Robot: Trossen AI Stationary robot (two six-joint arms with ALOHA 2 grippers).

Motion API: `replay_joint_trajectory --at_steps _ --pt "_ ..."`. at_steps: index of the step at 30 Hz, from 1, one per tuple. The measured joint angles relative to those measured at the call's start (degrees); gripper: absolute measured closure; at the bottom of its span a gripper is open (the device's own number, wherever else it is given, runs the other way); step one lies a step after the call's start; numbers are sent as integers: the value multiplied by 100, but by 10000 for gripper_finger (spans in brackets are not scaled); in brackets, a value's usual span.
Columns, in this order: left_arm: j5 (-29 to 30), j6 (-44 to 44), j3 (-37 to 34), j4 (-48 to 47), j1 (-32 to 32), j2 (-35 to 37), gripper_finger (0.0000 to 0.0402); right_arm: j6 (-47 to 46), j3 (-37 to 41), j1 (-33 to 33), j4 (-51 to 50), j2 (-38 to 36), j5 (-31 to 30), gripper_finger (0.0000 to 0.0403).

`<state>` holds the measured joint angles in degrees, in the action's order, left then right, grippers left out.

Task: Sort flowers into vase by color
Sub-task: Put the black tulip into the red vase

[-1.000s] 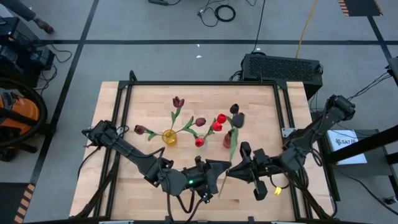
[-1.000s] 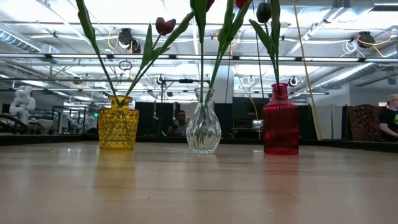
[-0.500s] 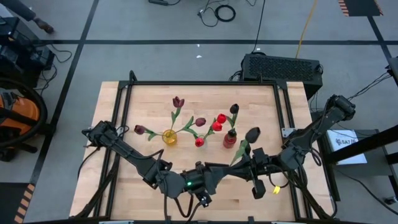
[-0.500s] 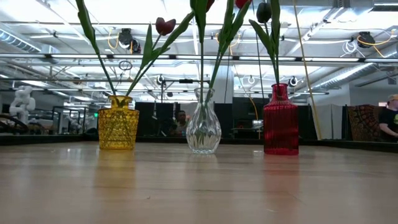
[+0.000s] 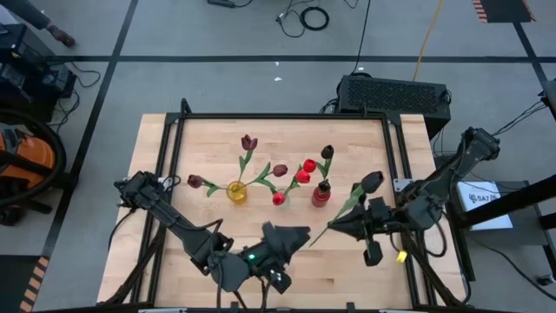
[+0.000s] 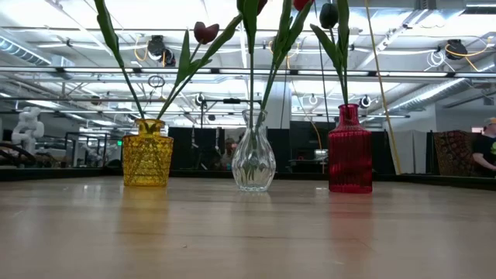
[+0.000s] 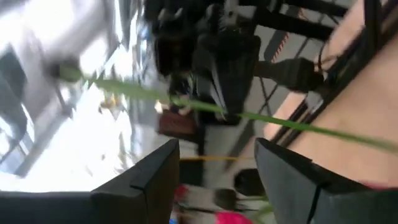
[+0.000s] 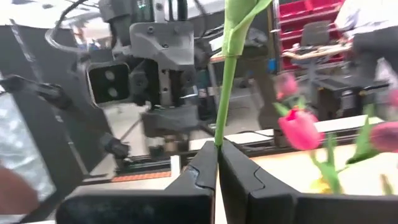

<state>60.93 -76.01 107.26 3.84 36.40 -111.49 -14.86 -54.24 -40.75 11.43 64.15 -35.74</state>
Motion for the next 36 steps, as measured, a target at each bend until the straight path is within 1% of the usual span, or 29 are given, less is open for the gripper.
replay_joint_trajectory --at_steps 3,6,8,11,13,15,16,18,21,25,29,31,33,36 --pt "215 1202 -2 -425 85 141 188 199 0 -121 -274 -266 -380 403" --pt "120 2606 -2 -1247 100 363 188 334 0 -269 -743 -576 -707 403" --pt "-287 3799 -2 -1987 96 529 194 353 0 -365 -1134 -777 -963 403" --pt "-1328 5424 -2 -2882 41 811 212 268 0 -496 -1832 -1071 -1512 403" --pt "-1896 6222 0 -3231 -12 926 227 192 0 -512 -2307 -1233 -1810 403" --pt "-2262 6764 0 -3526 5 989 240 86 0 -493 -2829 -1364 -1896 402" --pt "-2395 6942 0 -3618 19 1001 246 11 0 -468 -3074 -1412 -1941 402" --pt "-2417 7177 0 -3795 73 1026 258 -202 0 -422 -3479 -1476 -2018 402" --pt "-2196 7385 0 -3981 170 1056 274 -433 0 -359 -3929 -1511 -2031 402" --pt "-2160 7395 -7 -4061 240 1283 289 -543 0 -337 -4184 -1456 -1987 402" --pt "-2162 7241 -4 -4321 226 1840 297 -453 0 -339 -4179 -1432 -1967 402" --pt "-2171 7272 -34 -4489 111 2159 300 -378 0 -339 -4178 -1432 -1966 402" --pt "-2215 7272 -241 -4512 -28 2518 306 -235 0 -339 -4178 -1432 -2030 402" --pt "-2456 7351 -669 -4490 -183 3028 316 -22 109 -339 -4165 -1481 -2161 402"
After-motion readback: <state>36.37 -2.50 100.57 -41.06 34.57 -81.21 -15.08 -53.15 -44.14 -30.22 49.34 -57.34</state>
